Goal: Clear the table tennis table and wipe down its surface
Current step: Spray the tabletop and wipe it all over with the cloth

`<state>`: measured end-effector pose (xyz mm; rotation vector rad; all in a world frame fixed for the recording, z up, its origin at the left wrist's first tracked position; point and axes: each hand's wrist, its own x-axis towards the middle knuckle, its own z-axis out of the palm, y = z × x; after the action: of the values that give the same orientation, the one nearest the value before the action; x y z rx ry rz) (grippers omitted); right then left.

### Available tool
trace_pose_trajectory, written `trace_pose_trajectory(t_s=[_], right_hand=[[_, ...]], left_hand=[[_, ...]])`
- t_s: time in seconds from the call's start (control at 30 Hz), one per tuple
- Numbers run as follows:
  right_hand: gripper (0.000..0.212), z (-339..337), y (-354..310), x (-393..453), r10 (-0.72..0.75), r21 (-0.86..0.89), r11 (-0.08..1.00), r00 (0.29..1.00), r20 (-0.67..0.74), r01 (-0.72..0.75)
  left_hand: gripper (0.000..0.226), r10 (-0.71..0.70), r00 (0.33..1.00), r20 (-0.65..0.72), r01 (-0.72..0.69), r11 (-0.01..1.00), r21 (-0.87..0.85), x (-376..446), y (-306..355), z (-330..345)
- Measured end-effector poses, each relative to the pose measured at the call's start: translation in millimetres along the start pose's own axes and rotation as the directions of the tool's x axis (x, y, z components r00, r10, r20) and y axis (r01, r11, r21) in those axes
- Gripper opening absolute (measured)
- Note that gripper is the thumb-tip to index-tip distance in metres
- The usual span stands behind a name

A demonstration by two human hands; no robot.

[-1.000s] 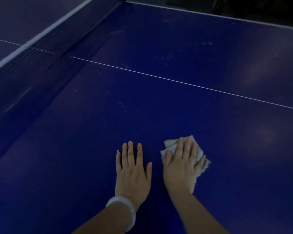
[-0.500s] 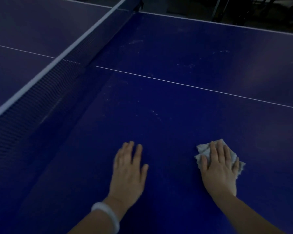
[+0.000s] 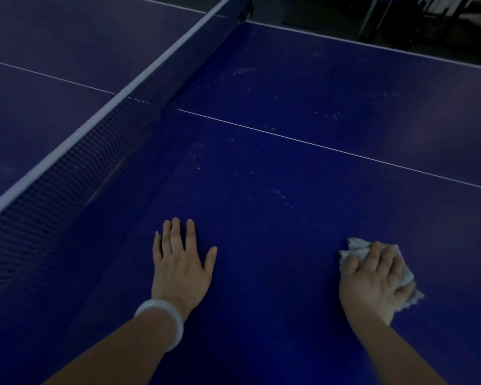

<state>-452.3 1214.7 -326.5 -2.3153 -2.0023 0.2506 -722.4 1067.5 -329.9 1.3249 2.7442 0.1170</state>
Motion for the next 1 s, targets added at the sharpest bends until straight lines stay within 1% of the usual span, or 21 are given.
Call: trace_pose_trajectory(t_s=[0.07,0.1,0.13,0.2,0.27,0.3,0.33,0.37,0.4,0.43,0.47,0.53,0.6,0.67,0.73,0.77,0.83,0.87,0.9,0.93,1.0], right_hand=[[0.063,5.9,-47.3,-7.2,-0.079,-0.029,0.996,0.997,-0.001,0.079],[0.063,11.4,-67.4,-12.8,-0.235,-0.082,0.969,0.972,0.005,0.235],[0.062,16.5,-84.3,-20.5,-0.430,-0.106,0.896,0.902,0.030,0.431],[0.061,26.1,-96.5,-37.2,-0.734,-0.094,0.668,0.674,0.081,0.739],[0.060,25.6,-81.3,-38.8,-0.866,-0.065,0.482,0.486,0.114,0.874],[0.058,23.2,-68.5,-28.0,-0.881,-0.064,0.454,0.459,0.119,0.889],[0.056,20.4,-54.9,-10.7,-0.874,-0.106,0.461,0.471,0.116,0.881],[0.057,17.5,-42.2,10.6,-0.833,-0.155,0.526,0.543,0.105,0.836],[0.060,12.8,-33.2,35.0,-0.740,-0.195,0.644,0.667,0.087,0.740],[0.063,6.0,-30.2,56.4,-0.569,-0.166,0.802,0.818,0.079,0.574],[0.063,0.2,-32.7,73.6,-0.378,-0.108,0.917,0.924,0.063,0.383],[0.064,-4.1,-56.2,90.0,-0.118,0.027,0.993,0.992,0.052,0.117],[0.063,0.5,-90.7,81.5,-0.164,0.017,0.986,0.985,0.050,0.163],[0.061,12.4,-118.2,55.2,-0.468,-0.021,0.882,0.882,0.055,0.470],[0.061,21.9,-123.0,18.7,-0.766,-0.055,0.632,0.634,0.101,0.773],[0.062,24.6,-114.1,5.9,-0.844,-0.081,0.518,0.525,0.114,0.851],[0.057,21.6,-83.8,6.6,-0.913,-0.114,0.385,0.396,0.095,0.916],[0.055,18.2,-68.8,19.0,-0.917,-0.149,0.381,0.393,0.065,0.913],[0.054,14.2,-55.0,37.5,-0.888,-0.176,0.448,0.459,0.021,0.876],[0.054,8.6,-44.4,58.9,-0.802,-0.156,0.591,0.597,-0.006,0.792],[0.061,-1.3,-37.0,96.2,-0.469,-0.060,0.881,0.883,0.025,0.470]], left_hand=[[0.084,0.000,1.000,-0.002,0.000,1.000,0.000,0.2,-0.1,0.4],[0.084,-0.001,1.000,-0.001,0.001,1.000,0.003,0.0,0.3,0.9],[0.084,-0.001,1.000,0.003,0.001,1.000,0.006,-0.2,0.6,1.0],[0.084,-0.001,1.000,0.004,0.001,1.000,0.004,-0.3,0.8,0.2],[0.084,0.002,1.000,-0.001,-0.002,1.000,-0.005,-0.6,0.6,-0.7],[0.083,0.005,1.000,-0.003,-0.005,1.000,-0.009,-0.5,0.0,-0.7],[0.083,0.008,1.000,-0.003,-0.008,1.000,-0.011,-0.4,-0.5,-0.2],[0.083,0.009,1.000,0.002,-0.009,1.000,-0.012,-0.5,-0.7,0.4],[0.083,0.010,1.000,0.007,-0.010,1.000,-0.013,-0.6,-0.7,0.6],[0.083,0.009,1.000,0.009,-0.009,1.000,-0.016,-0.3,-0.5,0.7],[0.083,0.007,1.000,0.006,-0.006,1.000,-0.020,0.2,-0.1,0.6],[0.083,0.006,1.000,0.007,-0.006,0.999,-0.034,0.1,0.9,-0.6],[0.083,0.009,1.000,0.009,-0.009,0.999,-0.037,-0.1,0.4,-1.2],[0.084,0.006,1.000,0.016,-0.006,1.000,-0.020,-0.2,-0.6,-0.8],[0.084,0.003,1.000,0.021,-0.003,1.000,-0.014,0.4,-1.2,-0.7],[0.084,0.002,1.000,0.022,-0.002,1.000,-0.015,0.5,-1.5,-0.6],[0.084,0.001,1.000,0.017,-0.001,1.000,-0.025,0.4,-1.4,-0.4],[0.084,0.000,1.000,0.013,0.000,1.000,-0.027,0.2,-0.9,-0.4],[0.083,-0.001,1.000,0.014,0.002,1.000,-0.028,-0.5,-0.4,-0.7],[0.083,-0.004,1.000,0.017,0.004,1.000,-0.030,-0.8,-0.2,-1.3],[0.082,-0.009,1.000,0.016,0.009,0.999,-0.041,-0.7,0.0,-2.0]])
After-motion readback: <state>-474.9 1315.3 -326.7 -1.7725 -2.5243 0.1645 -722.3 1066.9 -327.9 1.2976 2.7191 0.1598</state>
